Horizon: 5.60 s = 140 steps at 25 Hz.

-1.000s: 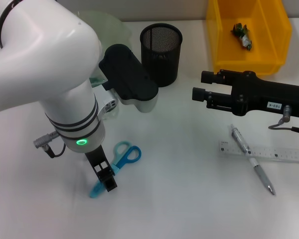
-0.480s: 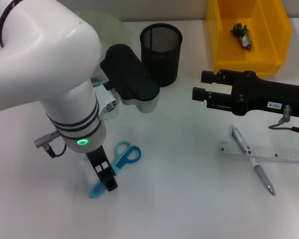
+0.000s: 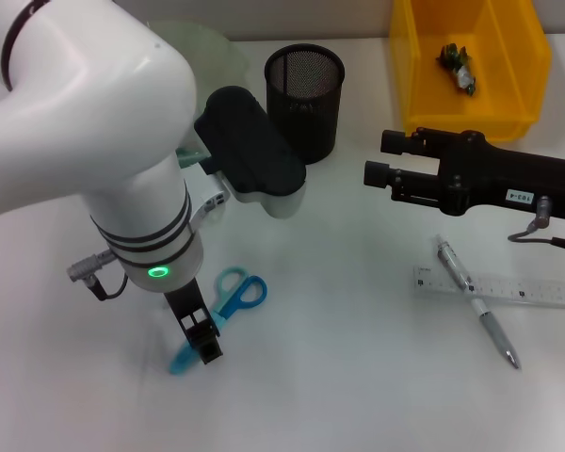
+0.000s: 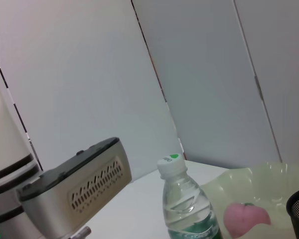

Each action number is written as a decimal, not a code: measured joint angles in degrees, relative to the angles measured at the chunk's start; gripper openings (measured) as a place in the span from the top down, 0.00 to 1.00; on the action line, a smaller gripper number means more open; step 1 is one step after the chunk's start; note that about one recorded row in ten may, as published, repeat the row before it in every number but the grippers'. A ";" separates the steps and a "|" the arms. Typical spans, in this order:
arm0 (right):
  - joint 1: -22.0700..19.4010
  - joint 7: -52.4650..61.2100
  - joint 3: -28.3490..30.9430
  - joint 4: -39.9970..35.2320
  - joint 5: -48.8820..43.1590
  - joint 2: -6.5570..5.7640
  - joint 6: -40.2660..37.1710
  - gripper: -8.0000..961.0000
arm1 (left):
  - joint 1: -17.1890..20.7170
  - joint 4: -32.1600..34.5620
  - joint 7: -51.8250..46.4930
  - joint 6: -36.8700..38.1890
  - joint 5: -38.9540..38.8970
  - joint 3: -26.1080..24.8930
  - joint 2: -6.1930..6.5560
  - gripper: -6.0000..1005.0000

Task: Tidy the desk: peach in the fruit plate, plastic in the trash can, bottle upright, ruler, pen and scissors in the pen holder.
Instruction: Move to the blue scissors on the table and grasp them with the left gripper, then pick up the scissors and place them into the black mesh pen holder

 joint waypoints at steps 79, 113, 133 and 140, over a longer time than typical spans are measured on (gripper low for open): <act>0.01 0.00 -0.08 -0.16 0.80 -0.11 0.01 0.32 | -3.02 -1.98 0.09 -2.01 -2.99 3.57 0.00 0.61; 0.71 -0.09 0.02 -0.20 0.80 -0.20 0.00 0.32 | -4.49 -4.26 0.39 -2.70 -3.16 4.55 0.00 0.68; 0.80 -0.10 0.03 -0.90 0.80 -0.20 0.00 0.32 | -5.47 -6.03 0.48 -2.87 -3.16 5.12 0.00 0.76; 0.20 -0.38 0.11 -1.05 3.24 -0.20 -0.20 0.32 | -5.47 -4.70 0.74 -2.89 -3.21 4.81 0.00 0.76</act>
